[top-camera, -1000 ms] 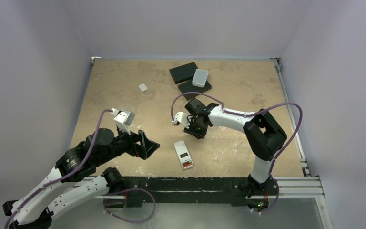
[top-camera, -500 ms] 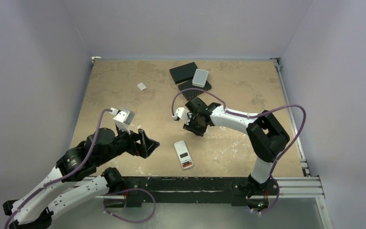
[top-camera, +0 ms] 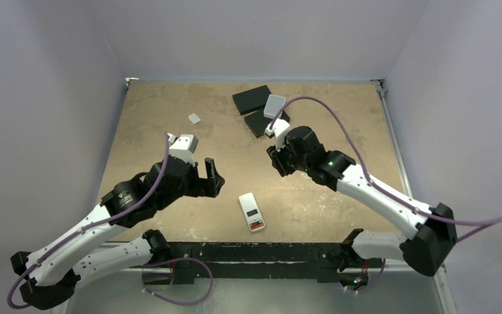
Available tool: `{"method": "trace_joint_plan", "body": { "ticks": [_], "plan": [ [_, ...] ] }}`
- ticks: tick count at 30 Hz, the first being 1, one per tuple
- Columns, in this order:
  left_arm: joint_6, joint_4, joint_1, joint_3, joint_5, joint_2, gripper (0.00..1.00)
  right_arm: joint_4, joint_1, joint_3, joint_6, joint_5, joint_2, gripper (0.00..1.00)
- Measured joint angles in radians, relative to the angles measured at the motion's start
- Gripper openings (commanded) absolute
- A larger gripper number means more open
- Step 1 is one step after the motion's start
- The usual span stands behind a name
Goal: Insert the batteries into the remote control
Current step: Move the battery cover to the center of the board.
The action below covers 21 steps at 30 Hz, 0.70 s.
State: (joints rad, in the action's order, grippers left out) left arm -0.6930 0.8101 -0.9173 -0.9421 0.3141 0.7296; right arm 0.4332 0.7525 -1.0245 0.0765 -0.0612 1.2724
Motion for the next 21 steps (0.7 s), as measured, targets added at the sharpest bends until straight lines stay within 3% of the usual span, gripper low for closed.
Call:
{"method": "trace_joint_plan", "body": {
  "ticks": [11, 18, 21],
  "plan": [
    [0.018, -0.047, 0.021, -0.218, 0.164, 0.289, 0.99, 0.022, 0.0, 0.125, -0.267, 0.01, -0.314, 0.53],
    [0.123, -0.143, 0.308, -0.367, 0.076, 0.529, 0.97, 0.045, 0.0, 0.182, -0.321, 0.042, -0.477, 0.58],
    [0.158, -0.184, 0.438, -0.425, 0.024, 0.637, 0.93, 0.046, 0.0, 0.183, -0.351, 0.066, -0.528, 0.65]
  ]
}}
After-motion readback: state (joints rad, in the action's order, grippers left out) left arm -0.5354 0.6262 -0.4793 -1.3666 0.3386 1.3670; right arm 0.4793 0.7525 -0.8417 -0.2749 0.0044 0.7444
